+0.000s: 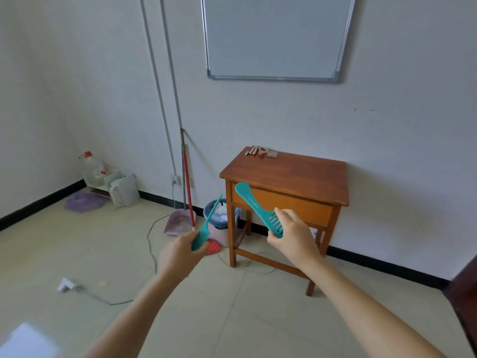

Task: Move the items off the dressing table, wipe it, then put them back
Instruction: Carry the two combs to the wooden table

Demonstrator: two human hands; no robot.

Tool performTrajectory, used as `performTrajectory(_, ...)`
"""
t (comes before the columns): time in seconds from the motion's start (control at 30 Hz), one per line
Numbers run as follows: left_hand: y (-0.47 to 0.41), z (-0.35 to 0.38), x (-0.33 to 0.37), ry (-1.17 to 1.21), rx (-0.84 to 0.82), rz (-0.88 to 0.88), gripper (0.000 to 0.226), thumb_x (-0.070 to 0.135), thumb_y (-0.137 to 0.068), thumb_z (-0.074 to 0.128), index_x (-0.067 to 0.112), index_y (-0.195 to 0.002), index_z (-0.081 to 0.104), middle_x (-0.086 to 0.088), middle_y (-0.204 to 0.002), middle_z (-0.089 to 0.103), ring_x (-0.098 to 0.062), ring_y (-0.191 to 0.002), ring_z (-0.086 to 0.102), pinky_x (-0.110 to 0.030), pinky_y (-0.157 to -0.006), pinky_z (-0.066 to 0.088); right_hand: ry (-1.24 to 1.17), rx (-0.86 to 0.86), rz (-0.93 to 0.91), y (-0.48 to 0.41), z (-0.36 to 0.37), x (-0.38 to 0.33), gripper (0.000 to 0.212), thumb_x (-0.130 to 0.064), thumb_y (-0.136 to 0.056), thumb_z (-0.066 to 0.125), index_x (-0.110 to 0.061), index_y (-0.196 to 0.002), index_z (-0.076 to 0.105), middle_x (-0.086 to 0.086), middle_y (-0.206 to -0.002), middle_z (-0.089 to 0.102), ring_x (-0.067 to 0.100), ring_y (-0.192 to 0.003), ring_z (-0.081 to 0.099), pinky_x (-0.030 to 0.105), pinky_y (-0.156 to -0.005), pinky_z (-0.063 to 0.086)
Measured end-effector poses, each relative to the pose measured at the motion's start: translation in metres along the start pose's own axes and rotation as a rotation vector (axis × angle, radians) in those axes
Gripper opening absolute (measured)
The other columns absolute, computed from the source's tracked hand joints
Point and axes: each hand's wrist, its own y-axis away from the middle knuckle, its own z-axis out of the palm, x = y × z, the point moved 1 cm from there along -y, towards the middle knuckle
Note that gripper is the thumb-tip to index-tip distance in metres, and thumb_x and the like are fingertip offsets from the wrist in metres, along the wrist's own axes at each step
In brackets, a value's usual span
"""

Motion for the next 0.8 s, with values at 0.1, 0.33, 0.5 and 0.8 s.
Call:
performTrajectory(0.1, -0.045, 0.016, 0.014, -0.016, 0.025, 0.01, 0.028, 0.031, -0.086, 0.059, 0.019, -0.111, 0.063, 0.003, -0.084, 0.064, -0.006, -0.055, 0.05, -0.01, -0.041, 0.031, -0.027, -0.037, -0.013, -0.043, 0.009, 0.024, 0.058, -0.02, -0.086, 0.06, -0.005, -0.137, 0.036, 0.009, -0.124, 0.049, 0.018, -0.112, 0.05, 0.022, -0.085, 0.048)
performTrajectory(0.33, -0.111, 0.08, 0.025, -0.031, -0.007, -0.01, 0.024, 0.036, -0.085, 0.058, 0.02, -0.101, 0.065, 0.012, -0.073, 0.056, -0.003, -0.057, 0.046, -0.014, -0.048, 0.027, -0.037, -0.137, -0.014, -0.11, 0.044, 0.075, 0.056, -0.021, -0.086, 0.059, -0.006, -0.136, 0.038, 0.008, -0.126, 0.048, 0.018, -0.116, 0.049, 0.024, -0.091, 0.048)
performTrajectory(0.5, -0.17, 0.12, 0.02, 0.007, -0.083, -0.023, 0.027, 0.037, -0.086, 0.057, 0.023, -0.109, 0.063, 0.012, -0.08, 0.057, -0.005, -0.067, 0.051, -0.02, -0.057, 0.043, -0.01, -0.195, 0.03, -0.156, 0.073, 0.105, 0.056, -0.022, -0.087, 0.058, -0.006, -0.136, 0.037, 0.007, -0.126, 0.048, 0.018, -0.114, 0.05, 0.023, -0.092, 0.047)
performTrajectory(0.8, -0.326, 0.179, 0.002, 0.085, -0.213, 0.008, 0.025, 0.036, -0.088, 0.054, 0.019, -0.104, 0.063, 0.009, -0.07, 0.055, -0.007, -0.06, 0.052, -0.022, -0.051, 0.04, 0.146, -0.234, 0.15, -0.277, 0.121, 0.154, 0.058, -0.028, -0.087, 0.057, -0.012, -0.138, 0.036, 0.003, -0.126, 0.048, 0.014, -0.109, 0.051, 0.021, -0.084, 0.048)
